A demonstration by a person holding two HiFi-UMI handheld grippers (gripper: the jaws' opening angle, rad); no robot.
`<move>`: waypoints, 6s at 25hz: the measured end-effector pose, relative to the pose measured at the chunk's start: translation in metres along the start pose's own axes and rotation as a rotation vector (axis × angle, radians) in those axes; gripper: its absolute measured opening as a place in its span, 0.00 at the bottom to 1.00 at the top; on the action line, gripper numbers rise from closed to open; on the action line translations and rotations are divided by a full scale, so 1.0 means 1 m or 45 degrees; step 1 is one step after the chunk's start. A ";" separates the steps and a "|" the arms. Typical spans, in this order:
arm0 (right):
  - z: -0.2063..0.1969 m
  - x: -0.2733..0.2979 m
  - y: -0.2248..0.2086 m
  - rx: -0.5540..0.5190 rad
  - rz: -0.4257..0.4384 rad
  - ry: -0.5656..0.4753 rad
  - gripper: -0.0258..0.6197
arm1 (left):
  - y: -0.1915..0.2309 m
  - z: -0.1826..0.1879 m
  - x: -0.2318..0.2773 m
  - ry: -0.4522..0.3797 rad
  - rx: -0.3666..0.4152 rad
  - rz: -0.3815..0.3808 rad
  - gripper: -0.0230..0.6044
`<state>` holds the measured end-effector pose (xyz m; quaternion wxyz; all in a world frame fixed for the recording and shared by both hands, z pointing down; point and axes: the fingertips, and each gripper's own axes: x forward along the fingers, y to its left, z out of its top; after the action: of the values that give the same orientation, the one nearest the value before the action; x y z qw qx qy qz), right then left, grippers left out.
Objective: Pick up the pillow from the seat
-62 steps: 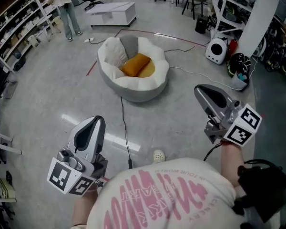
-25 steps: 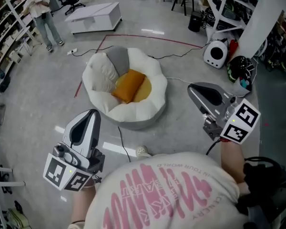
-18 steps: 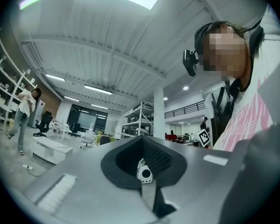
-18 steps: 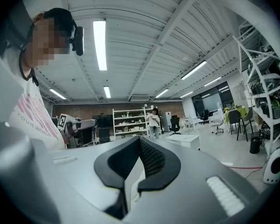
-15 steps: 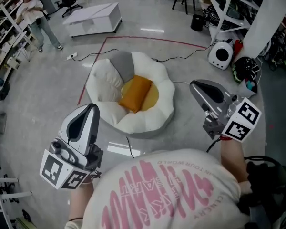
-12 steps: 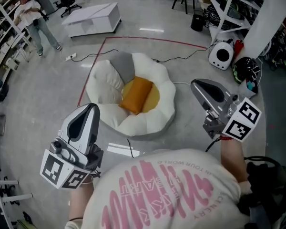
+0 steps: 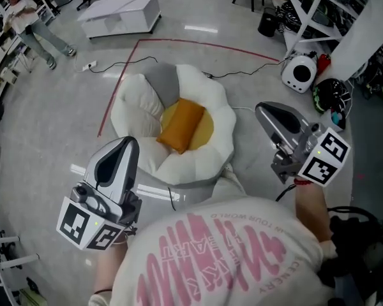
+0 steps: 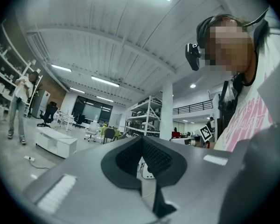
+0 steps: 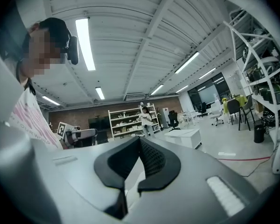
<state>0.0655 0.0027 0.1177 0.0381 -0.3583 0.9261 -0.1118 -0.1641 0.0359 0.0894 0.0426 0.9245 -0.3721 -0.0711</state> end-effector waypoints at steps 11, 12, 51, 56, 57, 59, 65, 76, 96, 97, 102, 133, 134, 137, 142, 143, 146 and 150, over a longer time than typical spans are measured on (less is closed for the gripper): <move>0.022 0.065 -0.087 -0.072 0.217 0.070 0.05 | 0.038 -0.004 0.072 -0.046 0.032 0.216 0.07; 0.025 0.069 -0.094 -0.074 0.231 0.068 0.05 | 0.039 -0.004 0.076 -0.053 0.036 0.227 0.07; -0.228 0.231 -0.282 0.543 0.281 0.629 0.05 | 0.211 -0.263 0.170 0.344 -0.422 0.596 0.06; -0.338 0.211 -0.286 0.759 0.135 0.765 0.05 | 0.240 -0.347 0.148 0.417 -0.531 0.608 0.06; -0.361 0.208 -0.287 0.798 0.108 0.789 0.05 | 0.244 -0.366 0.144 0.439 -0.552 0.603 0.06; -0.407 0.202 -0.289 0.876 0.045 0.824 0.05 | 0.247 -0.411 0.135 0.512 -0.622 0.594 0.06; -0.525 0.189 -0.294 1.130 -0.086 0.857 0.04 | 0.248 -0.537 0.112 0.710 -0.759 0.602 0.06; -0.634 0.185 -0.296 1.650 -0.139 0.678 0.05 | 0.253 -0.661 0.103 0.760 -0.941 0.814 0.06; -0.694 0.229 -0.330 2.119 -0.156 0.444 0.23 | 0.283 -0.713 0.104 0.664 -1.106 1.120 0.08; -0.693 0.230 -0.330 2.131 -0.152 0.424 0.22 | 0.283 -0.714 0.104 0.649 -1.122 1.114 0.07; -0.693 0.228 -0.331 2.092 -0.157 0.475 0.14 | 0.284 -0.710 0.102 0.628 -1.051 1.112 0.06; -0.513 0.197 -0.237 1.666 -0.091 0.789 0.04 | 0.151 -0.574 0.136 0.819 -1.126 0.686 0.06; -0.510 0.196 -0.231 1.684 -0.109 0.780 0.04 | 0.149 -0.570 0.142 0.827 -1.108 0.675 0.06; -0.499 0.197 -0.222 1.727 -0.121 0.733 0.04 | 0.145 -0.558 0.151 0.816 -1.083 0.657 0.06; -0.465 0.207 -0.207 1.654 -0.013 0.709 0.04 | 0.144 -0.530 0.149 0.800 -1.025 0.632 0.06; -0.454 0.210 -0.204 1.656 0.005 0.687 0.04 | 0.145 -0.522 0.151 0.793 -1.015 0.631 0.06; -0.415 0.221 -0.197 1.639 0.058 0.626 0.04 | 0.149 -0.490 0.158 0.751 -0.962 0.623 0.06; -0.357 0.238 -0.190 1.590 0.123 0.547 0.04 | 0.161 -0.435 0.169 0.667 -0.883 0.605 0.06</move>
<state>-0.0403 -0.2296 0.5110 0.0579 -0.1967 0.6893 -0.6948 -0.0824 -0.1860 0.5229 0.4549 0.7323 -0.5037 0.0558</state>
